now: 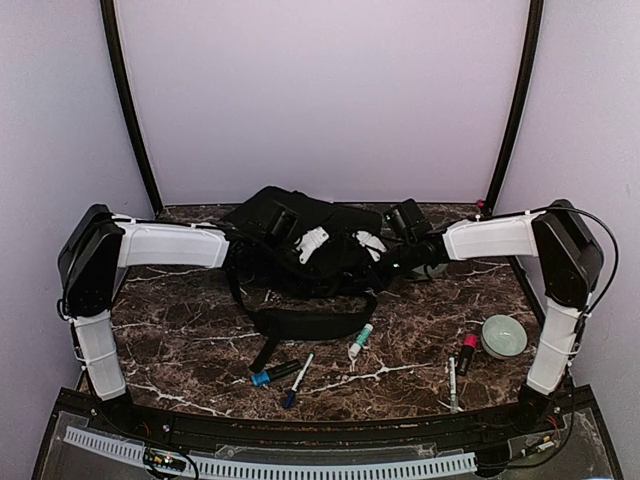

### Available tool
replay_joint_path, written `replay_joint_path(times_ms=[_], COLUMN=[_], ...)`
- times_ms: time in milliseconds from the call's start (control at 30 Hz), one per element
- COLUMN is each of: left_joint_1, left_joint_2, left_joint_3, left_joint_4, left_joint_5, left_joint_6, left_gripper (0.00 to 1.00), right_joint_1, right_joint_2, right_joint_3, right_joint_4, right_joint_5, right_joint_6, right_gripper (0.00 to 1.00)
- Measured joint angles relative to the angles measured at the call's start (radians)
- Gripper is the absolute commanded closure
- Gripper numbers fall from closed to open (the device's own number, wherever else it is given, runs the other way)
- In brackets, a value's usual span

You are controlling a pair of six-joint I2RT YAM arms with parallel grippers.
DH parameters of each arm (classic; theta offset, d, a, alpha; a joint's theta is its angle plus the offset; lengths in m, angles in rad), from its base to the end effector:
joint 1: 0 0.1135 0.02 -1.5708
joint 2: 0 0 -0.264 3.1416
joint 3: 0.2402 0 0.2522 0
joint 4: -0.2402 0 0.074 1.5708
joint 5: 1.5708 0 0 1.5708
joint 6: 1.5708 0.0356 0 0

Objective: Pack the student bag
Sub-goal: Zip the student bag into the largest pocket of the bag.

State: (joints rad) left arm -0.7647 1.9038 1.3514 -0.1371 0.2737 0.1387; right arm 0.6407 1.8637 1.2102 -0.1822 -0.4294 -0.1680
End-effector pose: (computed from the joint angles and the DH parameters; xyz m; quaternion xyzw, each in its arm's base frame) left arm 0.3035 -0.3045 0.2167 0.4435 0.7808 -0.2475 0.3640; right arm 0.3106 0.2501 0.1861 -0.4291 0.8081 0.2755 0.2948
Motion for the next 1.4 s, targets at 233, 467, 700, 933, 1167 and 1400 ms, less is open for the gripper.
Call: replay_joint_path(times_ms=[233,467,700,933,1167,1400], left_joint_1=[-0.177,-0.18,-0.176,-0.178,-0.179,-0.181], left_joint_2=[-0.026,-0.026,-0.026,-0.026,-0.088,-0.209], left_joint_3=[-0.151,-0.156,-0.157,-0.147,-0.21,-0.334], left_joint_4=[0.136,0.253,0.335,0.312,0.275,0.179], left_joint_5=[-0.34,-0.502,-0.544,-0.519,-0.498,-0.507], left_joint_6=[0.145,0.168,0.177,0.2,0.182,0.127], left_gripper=[0.31,0.4,0.59,1.0,1.0,1.0], right_joint_1=[-0.013,-0.01,-0.006,-0.006,-0.027,-0.103], right_joint_2=[-0.005,-0.029,-0.063,-0.072,-0.072,-0.045], right_joint_3=[-0.007,-0.007,-0.024,-0.029,-0.029,-0.029], right_joint_4=[-0.028,-0.052,-0.06,-0.066,-0.09,-0.117], right_joint_5=[-0.04,-0.06,-0.061,-0.06,-0.071,-0.101], right_joint_6=[0.0,-0.006,-0.006,-0.011,-0.069,-0.116], right_gripper=[1.0,1.0,1.0,1.0,1.0,1.0])
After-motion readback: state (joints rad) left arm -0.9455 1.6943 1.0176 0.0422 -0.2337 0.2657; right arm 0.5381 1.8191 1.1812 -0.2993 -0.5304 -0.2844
